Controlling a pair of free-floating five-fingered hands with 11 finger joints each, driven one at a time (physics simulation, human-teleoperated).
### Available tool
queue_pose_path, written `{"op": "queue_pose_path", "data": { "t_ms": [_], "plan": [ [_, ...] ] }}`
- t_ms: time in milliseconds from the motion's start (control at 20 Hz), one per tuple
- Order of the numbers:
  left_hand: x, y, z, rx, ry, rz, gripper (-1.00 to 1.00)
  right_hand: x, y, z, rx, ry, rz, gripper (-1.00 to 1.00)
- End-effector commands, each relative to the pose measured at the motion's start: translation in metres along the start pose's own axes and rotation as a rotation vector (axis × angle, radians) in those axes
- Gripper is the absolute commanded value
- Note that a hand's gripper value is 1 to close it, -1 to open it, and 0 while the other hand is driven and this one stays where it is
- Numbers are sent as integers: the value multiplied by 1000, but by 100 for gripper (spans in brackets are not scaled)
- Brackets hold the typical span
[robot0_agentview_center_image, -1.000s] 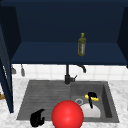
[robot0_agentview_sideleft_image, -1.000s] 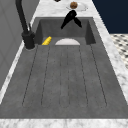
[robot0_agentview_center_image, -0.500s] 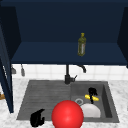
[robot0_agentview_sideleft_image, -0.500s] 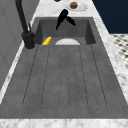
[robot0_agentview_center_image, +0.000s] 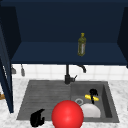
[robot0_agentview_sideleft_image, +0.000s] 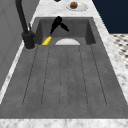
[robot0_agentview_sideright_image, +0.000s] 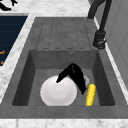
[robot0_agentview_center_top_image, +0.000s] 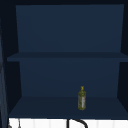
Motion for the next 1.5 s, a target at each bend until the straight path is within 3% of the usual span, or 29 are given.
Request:
{"op": "queue_pose_path", "data": {
  "t_ms": [0, 250, 450, 600, 750, 1050, 1450],
  "plan": [
    [0, 0, 0, 0, 0, 0, 0, 12, -10, -34, -42, 10, 2, -100],
    [0, 0, 0, 0, 0, 0, 0, 21, -31, -66, 44, 6, 19, -100],
    [0, 0, 0, 0, 0, 0, 0, 21, -41, -86, 50, -15, 17, -100],
    [0, 0, 0, 0, 0, 0, 0, 17, -25, -117, 14, -44, -9, -100],
    [0, 0, 0, 0, 0, 0, 0, 23, -30, -149, -3, -47, 0, -100],
    [0, 0, 0, 0, 0, 0, 0, 16, -22, -188, 92, -39, 34, -100],
    [0, 0, 0, 0, 0, 0, 0, -8, -13, -183, 105, -146, 16, -100]
  ]
}}
